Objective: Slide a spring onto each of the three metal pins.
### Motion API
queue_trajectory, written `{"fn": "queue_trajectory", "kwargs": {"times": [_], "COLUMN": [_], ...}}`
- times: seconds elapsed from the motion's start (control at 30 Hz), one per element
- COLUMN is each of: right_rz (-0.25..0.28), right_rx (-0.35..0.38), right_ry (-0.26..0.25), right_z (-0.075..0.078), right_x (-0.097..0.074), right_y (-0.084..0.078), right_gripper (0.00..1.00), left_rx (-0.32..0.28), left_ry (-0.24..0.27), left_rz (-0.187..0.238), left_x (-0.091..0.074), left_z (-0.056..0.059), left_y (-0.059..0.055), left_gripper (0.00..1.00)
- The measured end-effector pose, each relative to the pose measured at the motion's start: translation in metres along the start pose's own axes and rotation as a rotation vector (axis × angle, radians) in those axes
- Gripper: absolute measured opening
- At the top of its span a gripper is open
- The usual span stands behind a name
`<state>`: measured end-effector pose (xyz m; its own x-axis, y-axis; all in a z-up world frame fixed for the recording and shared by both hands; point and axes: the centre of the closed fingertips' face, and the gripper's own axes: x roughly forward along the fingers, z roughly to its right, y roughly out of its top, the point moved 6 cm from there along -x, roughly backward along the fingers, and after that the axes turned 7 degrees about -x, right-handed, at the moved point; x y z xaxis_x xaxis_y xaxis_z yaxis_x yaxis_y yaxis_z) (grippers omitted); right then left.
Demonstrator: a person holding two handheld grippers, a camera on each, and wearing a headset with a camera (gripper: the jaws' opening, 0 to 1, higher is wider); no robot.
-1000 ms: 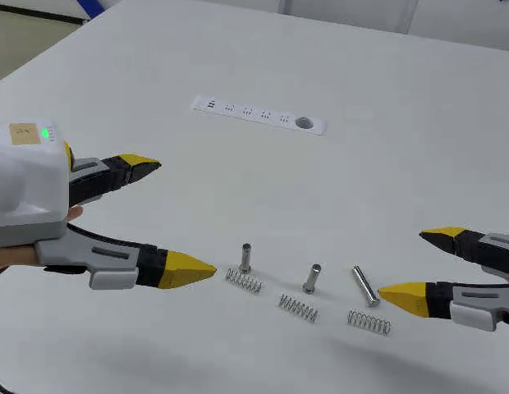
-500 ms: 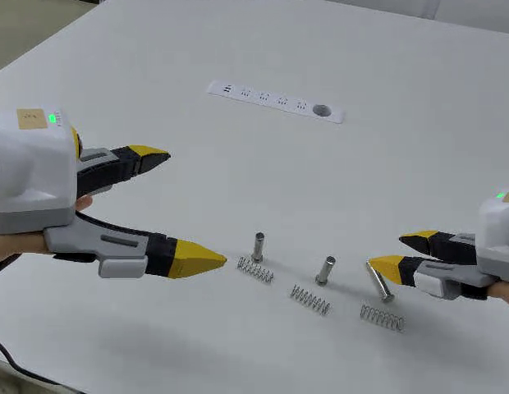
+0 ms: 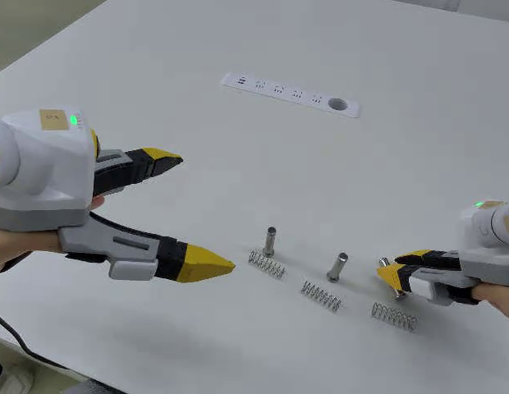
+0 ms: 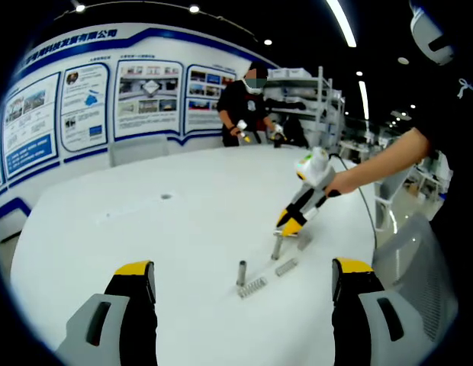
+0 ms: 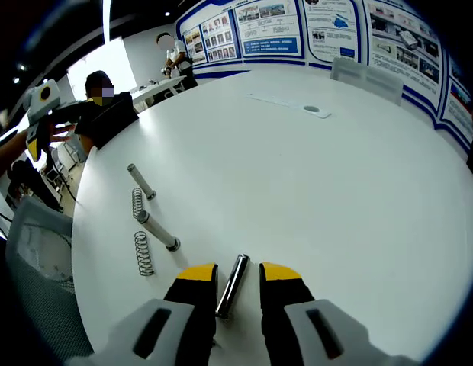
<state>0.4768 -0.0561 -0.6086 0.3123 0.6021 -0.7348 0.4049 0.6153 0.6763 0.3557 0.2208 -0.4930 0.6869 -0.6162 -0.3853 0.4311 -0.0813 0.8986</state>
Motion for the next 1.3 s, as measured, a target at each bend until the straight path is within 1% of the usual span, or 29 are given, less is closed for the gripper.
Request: {"fn": "queue_trajectory", "kwargs": {"times": [0.07, 0.17, 0.23, 0.27, 0.3, 0.33, 0.37, 0.4, 0.43, 0.47, 0.53, 0.6, 0.67, 0.7, 0.73, 0.77, 0.8, 0.87, 0.9, 0.93, 0.97, 1.03, 1.07, 1.1, 1.17, 1.23, 1.3], "right_rz": [0.007, 0.0, -0.01, -0.029, -0.084, -0.04, -0.078, -0.09, -0.101, -0.104, -0.116, -0.135, -0.145, -0.147, -0.149, -0.146, -0.15, -0.16, -0.166, -0.169, -0.171, -0.167, -0.152, -0.148, -0.132, -0.118, -0.094], "right_rx": [0.0, 0.026, 0.013, -0.01, -0.076, -0.187, -0.154, -0.113, -0.094, -0.099, -0.08, -0.029, -0.007, 0.0, 0.021, 0.009, 0.007, 0.037, 0.064, 0.065, 0.083, 0.087, 0.112, 0.12, 0.132, 0.135, 0.13], "right_ry": [-0.03, -0.028, -0.027, -0.035, -0.052, -0.062, -0.067, -0.071, -0.079, -0.078, -0.085, -0.093, -0.11, -0.117, -0.118, -0.136, -0.136, -0.132, -0.118, -0.111, -0.103, -0.092, -0.093, -0.092, -0.089, -0.081, -0.087], "right_z": [0.003, 0.001, -0.003, -0.003, -0.002, -0.001, -0.002, -0.001, -0.002, -0.002, 0.0, 0.002, 0.003, 0.003, 0.002, 0.0, -0.004, -0.005, -0.004, -0.004, -0.003, -0.003, -0.002, -0.002, -0.004, -0.008, -0.009], "right_x": [0.001, 0.006, 0.01, 0.011, 0.012, 0.014, 0.014, 0.015, 0.014, 0.014, 0.016, 0.017, 0.018, 0.018, 0.018, 0.015, 0.015, 0.014, 0.014, 0.013, 0.013, 0.013, 0.012, 0.012, 0.011, 0.01, 0.007], "right_y": [0.001, 0.002, 0.003, 0.003, -0.001, 0.008, 0.003, 0.003, 0.003, 0.004, 0.002, 0.002, 0.003, 0.003, 0.003, 0.004, 0.004, 0.005, 0.005, 0.006, 0.006, 0.005, 0.005, 0.004, 0.004, 0.003, 0.005], "right_gripper": [0.22, 0.19, 0.19, 0.19, 0.19, 0.17, 0.16, 0.16, 0.15, 0.15, 0.14, 0.14, 0.13, 0.1, 0.1, 0.09, 0.09, 0.08, 0.07, 0.07, 0.07, 0.07, 0.07, 0.07, 0.07, 0.07, 0.07], "left_rx": [-0.005, 0.004, 0.008, 0.007, 0.008, 0.009, 0.01, 0.009, 0.008, 0.009, 0.006, 0.004, 0.006, 0.008, 0.012, 0.013, 0.014, 0.013, 0.009, 0.008, 0.01, 0.017, 0.016, 0.015, 0.004, 0.01, 0.017], "left_ry": [-0.002, -0.003, -0.006, -0.006, -0.005, -0.002, 0.0, 0.003, 0.006, 0.012, 0.018, 0.02, 0.018, 0.016, 0.014, 0.014, 0.017, 0.022, 0.025, 0.026, 0.028, 0.028, 0.028, 0.026, 0.016, 0.019, 0.023], "left_rz": [0.007, -0.001, 0.004, 0.008, 0.01, 0.012, 0.013, 0.011, 0.01, 0.01, 0.008, 0.008, 0.004, 0.001, -0.001, -0.002, -0.002, 0.002, 0.007, 0.008, 0.009, 0.014, 0.019, 0.023, 0.05, 0.048, 0.043], "left_x": [0.0, 0.001, 0.001, 0.0, 0.0, -0.001, -0.001, -0.002, -0.003, -0.003, -0.004, -0.005, -0.007, -0.007, -0.008, -0.009, -0.01, -0.011, -0.011, -0.011, -0.01, -0.01, -0.01, -0.01, -0.01, -0.01, -0.011], "left_z": [-0.001, -0.002, -0.003, -0.003, -0.004, -0.005, -0.006, -0.008, -0.009, -0.01, -0.011, -0.01, -0.007, -0.006, -0.006, -0.006, -0.006, -0.006, -0.007, -0.006, -0.006, -0.004, -0.003, -0.002, 0.0, 0.001, 0.002], "left_y": [0.001, 0.001, 0.003, 0.003, 0.003, 0.003, 0.003, 0.002, 0.001, -0.001, -0.003, -0.005, -0.006, -0.006, -0.006, -0.006, -0.005, -0.005, -0.004, -0.004, -0.003, -0.002, -0.001, 0.0, 0.003, 0.003, 0.002], "left_gripper": [0.98, 0.98, 0.98, 0.98, 0.98, 0.98, 0.98, 0.98, 0.98, 0.98, 0.98, 0.97, 0.97, 0.97, 0.97, 0.97, 0.97, 0.97, 0.97, 0.97, 0.97, 0.97, 0.97, 0.97, 0.97, 0.97, 0.97]}}
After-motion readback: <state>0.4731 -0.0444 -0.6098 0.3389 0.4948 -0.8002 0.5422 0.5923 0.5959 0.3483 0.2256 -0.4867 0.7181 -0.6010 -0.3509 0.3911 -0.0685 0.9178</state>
